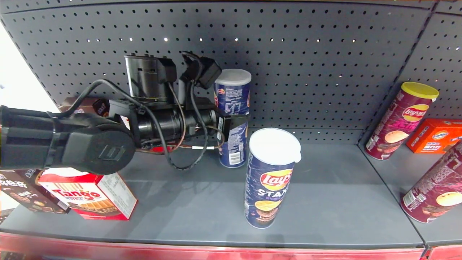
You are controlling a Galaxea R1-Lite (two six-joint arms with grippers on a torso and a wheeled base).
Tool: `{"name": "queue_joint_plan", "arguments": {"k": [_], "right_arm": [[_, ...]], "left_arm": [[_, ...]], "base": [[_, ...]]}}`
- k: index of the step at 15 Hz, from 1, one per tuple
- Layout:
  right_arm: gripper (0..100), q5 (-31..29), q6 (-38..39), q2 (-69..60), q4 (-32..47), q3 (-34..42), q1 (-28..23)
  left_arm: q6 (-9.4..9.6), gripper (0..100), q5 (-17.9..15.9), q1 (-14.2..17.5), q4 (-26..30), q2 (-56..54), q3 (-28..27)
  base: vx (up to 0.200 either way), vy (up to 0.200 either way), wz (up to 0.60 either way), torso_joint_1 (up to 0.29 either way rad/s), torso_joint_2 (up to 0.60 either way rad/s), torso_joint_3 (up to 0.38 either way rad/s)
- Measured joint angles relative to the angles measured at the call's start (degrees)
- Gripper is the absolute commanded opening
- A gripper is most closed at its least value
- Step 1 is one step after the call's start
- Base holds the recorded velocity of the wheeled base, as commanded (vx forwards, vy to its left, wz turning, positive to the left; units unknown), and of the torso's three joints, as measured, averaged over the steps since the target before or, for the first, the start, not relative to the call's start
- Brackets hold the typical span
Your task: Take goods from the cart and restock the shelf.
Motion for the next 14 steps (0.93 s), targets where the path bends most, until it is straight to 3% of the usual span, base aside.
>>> {"name": "queue_joint_plan", "arguments": {"k": [7, 14], "right_arm": [[100, 0.0, 0.0, 0.0, 0.0, 0.0, 0.0], [100, 0.0, 0.0, 0.0, 0.0, 0.0, 0.0]], "left_arm": [[1.3, 0, -0.1, -0.3, -0.5, 7.2, -4.2], [1.23, 0, 0.0, -0.3, -1.2, 11.8, -10.7]], "base": [[0.0, 0.0, 0.0, 0.0, 0.0, 0.0], [0.0, 0.0, 0.0, 0.0, 0.0, 0.0]]}}
